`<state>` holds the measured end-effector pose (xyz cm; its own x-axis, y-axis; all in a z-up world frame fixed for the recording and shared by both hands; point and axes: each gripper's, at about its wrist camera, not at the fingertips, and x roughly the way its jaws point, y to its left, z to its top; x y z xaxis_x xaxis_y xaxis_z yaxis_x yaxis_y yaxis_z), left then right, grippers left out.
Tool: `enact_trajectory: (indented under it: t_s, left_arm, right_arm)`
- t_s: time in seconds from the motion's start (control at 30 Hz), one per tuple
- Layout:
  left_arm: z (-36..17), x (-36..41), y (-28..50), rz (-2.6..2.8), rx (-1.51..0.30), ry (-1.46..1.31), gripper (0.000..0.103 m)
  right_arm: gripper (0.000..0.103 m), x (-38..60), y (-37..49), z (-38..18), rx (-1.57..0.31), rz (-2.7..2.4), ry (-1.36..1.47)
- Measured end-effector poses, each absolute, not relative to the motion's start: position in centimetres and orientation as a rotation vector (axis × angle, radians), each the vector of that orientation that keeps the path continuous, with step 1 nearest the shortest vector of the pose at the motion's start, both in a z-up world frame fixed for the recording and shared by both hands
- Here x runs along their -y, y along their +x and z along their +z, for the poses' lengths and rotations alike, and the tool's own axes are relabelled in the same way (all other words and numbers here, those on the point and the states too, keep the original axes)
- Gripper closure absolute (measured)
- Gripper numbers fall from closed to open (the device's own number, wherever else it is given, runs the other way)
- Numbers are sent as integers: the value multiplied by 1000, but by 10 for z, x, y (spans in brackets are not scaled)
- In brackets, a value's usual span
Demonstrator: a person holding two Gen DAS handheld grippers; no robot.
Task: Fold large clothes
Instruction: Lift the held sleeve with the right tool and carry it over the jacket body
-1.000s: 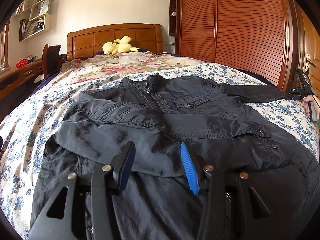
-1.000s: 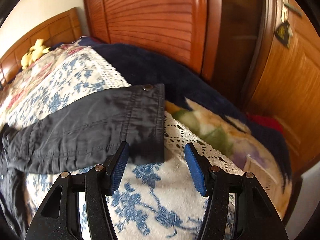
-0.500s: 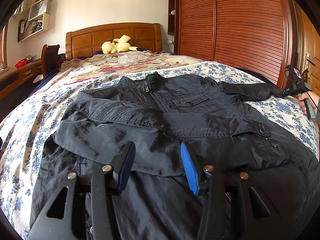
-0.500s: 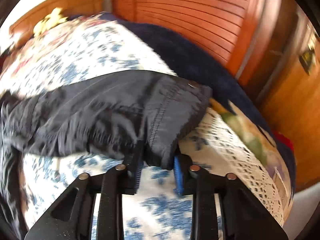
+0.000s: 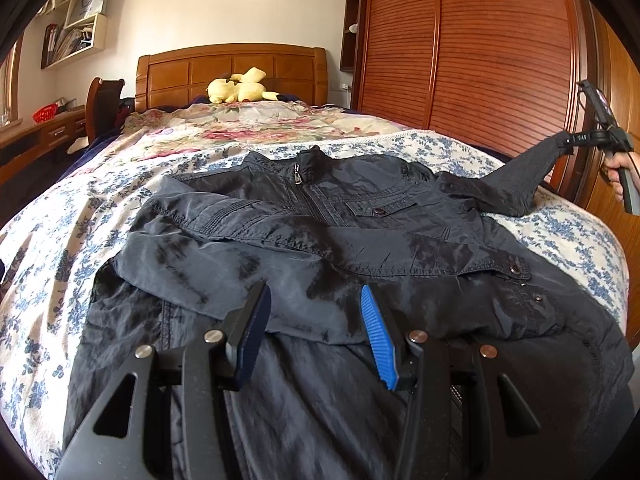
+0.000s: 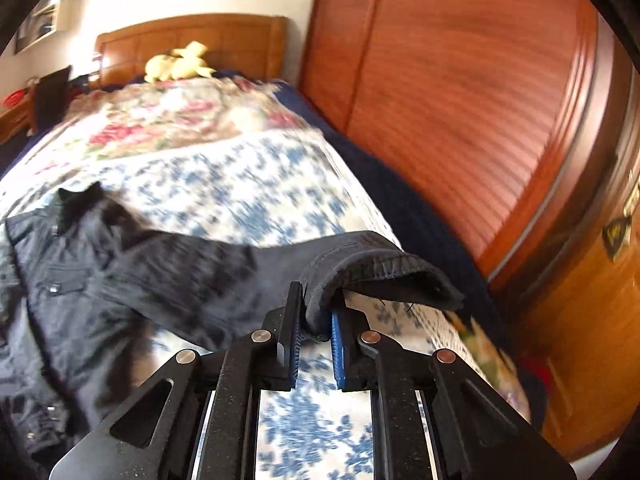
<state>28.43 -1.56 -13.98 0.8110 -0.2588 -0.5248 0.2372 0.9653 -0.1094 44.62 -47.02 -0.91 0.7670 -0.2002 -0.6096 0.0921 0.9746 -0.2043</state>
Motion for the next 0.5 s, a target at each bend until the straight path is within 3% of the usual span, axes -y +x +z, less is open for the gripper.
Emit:
enact_trajectory:
  t_s: [0.5]
  left_arm:
    - [-122, -27, 247, -218, -541, -43, 57]
  right_arm:
    - [95, 291, 404, 98, -427, 124, -305]
